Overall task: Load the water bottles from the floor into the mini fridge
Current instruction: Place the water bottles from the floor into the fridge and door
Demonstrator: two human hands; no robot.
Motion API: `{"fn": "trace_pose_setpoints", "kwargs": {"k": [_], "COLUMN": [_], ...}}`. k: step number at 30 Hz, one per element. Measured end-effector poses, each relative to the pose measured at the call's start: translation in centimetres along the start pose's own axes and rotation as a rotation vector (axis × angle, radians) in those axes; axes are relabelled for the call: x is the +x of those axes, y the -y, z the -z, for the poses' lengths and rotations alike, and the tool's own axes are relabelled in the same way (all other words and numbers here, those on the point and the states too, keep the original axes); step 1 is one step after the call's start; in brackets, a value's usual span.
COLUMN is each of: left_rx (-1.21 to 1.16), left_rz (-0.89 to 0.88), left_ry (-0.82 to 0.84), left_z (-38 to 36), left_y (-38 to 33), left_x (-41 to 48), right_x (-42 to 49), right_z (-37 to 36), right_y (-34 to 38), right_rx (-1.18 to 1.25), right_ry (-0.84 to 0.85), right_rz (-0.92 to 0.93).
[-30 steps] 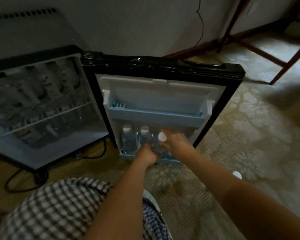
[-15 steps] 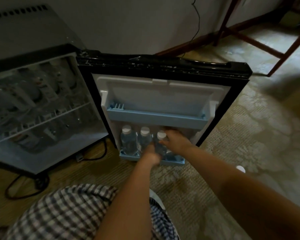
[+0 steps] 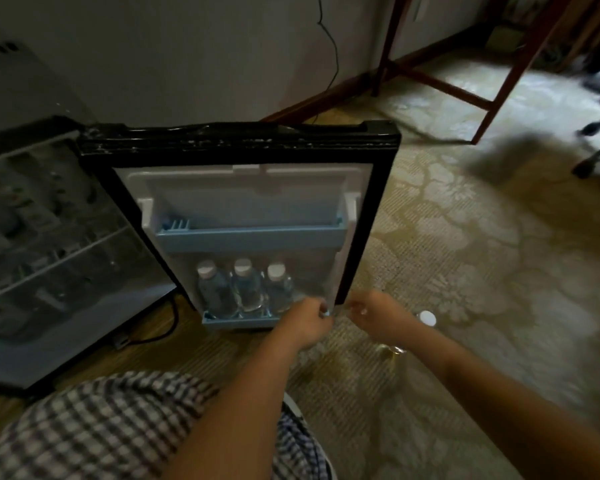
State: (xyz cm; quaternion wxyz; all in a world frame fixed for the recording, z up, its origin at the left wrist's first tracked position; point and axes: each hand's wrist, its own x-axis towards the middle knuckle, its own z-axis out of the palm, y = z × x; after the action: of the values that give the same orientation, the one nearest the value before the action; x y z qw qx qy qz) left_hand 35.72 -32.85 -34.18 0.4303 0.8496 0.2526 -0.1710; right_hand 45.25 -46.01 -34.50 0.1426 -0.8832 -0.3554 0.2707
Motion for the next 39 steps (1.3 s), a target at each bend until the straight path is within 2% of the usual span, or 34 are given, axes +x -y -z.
{"fn": "trace_pose_setpoints", "kwargs": {"k": [4,8,11,15,20,26,31,35,39], "left_rx": [-0.061,-0.146,-0.177,-0.199,-0.109,0.025,0.026,-0.014,-0.067], "left_rz": [-0.102,-0.102,-0.103,-0.075,-0.015,0.014,0.053,0.059,-0.008], "left_ry": [0.046,0.092,0.067,0.049,0.089,0.138,0.147,0.135,0.117], "left_z": [-2.1,-5.1,-7.4,-10.3,-12.7,-13.8,-14.0,-13.1,-11.7], "left_y": [-3.1,-5.0,-6.3,-7.4,-8.1,-8.4,-7.5,-6.9,-6.5], "left_x": [-0.7,-0.2,0.5,1.7,3.1,4.0,4.4,4.2,3.4], "right_x": [-3.3,-5.5,-6.1,-5.5,-4.1,-2.5,-1.1,-1.7,-3.1], "right_z": [0.8,0.8,0.3,-0.8,-1.9,-2.4,-2.2,-1.4,1.0], "right_y": [-6.1,-11.0,-13.5,-15.2,-16.2,-15.9,-16.0,-15.5,-13.2], "right_rx": [-0.035,0.0,-0.004,-0.059,-0.08,-0.09,-0.022,0.105,0.235], "right_ry": [-0.034,-0.077,-0.158,-0.112,-0.075,-0.141,-0.185,-0.271,-0.352], "right_rz": [-0.079,-0.188,-0.271,-0.325,-0.36,-0.347,-0.342,-0.257,-0.119]}}
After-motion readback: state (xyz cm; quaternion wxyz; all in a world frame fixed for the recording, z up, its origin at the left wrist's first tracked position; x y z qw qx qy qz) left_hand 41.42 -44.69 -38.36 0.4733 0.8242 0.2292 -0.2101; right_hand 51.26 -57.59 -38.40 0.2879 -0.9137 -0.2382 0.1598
